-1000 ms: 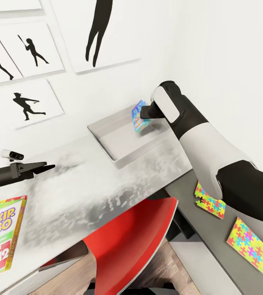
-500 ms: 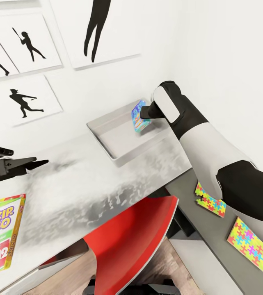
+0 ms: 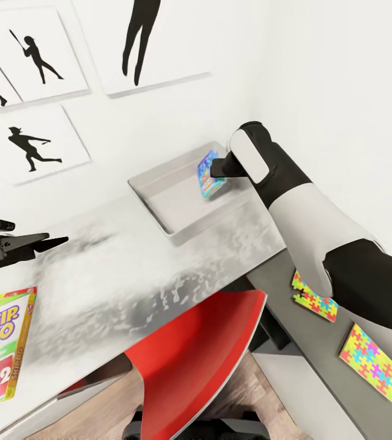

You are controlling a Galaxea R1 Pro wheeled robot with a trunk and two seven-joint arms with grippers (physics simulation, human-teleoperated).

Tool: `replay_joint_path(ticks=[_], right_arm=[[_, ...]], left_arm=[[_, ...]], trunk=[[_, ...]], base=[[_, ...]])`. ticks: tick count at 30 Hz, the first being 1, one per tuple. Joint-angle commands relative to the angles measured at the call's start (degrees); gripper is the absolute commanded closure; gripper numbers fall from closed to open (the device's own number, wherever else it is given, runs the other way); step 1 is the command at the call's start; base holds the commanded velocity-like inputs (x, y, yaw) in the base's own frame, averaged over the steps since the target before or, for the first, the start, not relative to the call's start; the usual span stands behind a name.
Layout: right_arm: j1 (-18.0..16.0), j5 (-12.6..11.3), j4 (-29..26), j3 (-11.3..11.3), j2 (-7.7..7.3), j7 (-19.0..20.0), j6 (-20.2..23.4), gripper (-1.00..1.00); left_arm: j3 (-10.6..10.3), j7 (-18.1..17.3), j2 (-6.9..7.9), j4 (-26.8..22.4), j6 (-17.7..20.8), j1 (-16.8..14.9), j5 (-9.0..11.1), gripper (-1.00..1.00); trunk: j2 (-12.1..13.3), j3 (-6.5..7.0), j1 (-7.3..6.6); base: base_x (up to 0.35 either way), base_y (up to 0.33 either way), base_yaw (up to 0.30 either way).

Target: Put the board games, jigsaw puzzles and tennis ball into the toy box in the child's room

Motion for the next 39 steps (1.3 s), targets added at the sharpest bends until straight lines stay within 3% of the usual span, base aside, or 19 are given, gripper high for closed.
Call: replay_joint_path(ticks=[1,5,8,13,22,39], right_arm=[[-0.06,-0.66,-0.02,0.16,-0.08,-0.54,0.06,1.00],[-0.05,-0.74,-0.01,-1.88,-0.22,-0.50,0.13,1.00],[-0.05,-0.54,-0.07,-3.27,-0.19,-0.50,0.19,1.00],[-0.05,-0.36,-0.10,-3.75,-0.09,-0.50,0.16,1.00],[-0.11,-0.44,-0.57,-3.88,0.30,-0.50,0.14,1.00],[-0.64,-0.62,-0.89,-3.89,0.02,-0.50,0.14,1.00]], left_arm=[[-0.02,-0.22,0.03,-0.01,0.61,-0.03,-0.02,-1.00],[-0.02,-0.22,0.03,-0.01,0.63,-0.03,0.29,-1.00],[-0.02,-0.22,0.11,-0.06,0.67,-0.03,2.60,-1.00],[-0.02,-0.22,1.96,-1.33,0.67,-0.07,5.12,-1.00],[-0.02,-0.22,2.54,-2.32,0.67,-1.26,6.38,-1.00],[-0.11,-0.22,2.57,-2.38,0.67,-1.35,6.49,-1.00]], trunk=[[-0.10,-0.16,0.03],[-0.10,-0.47,0.03],[-0.10,-0.70,0.03],[-0.10,-1.09,0.03],[-0.10,-1.78,0.03],[-0.10,-3.10,0.03]], base=[[0.000,0.000,0.000],[0.000,0.000,0.000],[0.000,0.000,0.000],[0.000,0.000,0.000],[0.000,0.000,0.000],[0.000,0.000,0.000]])
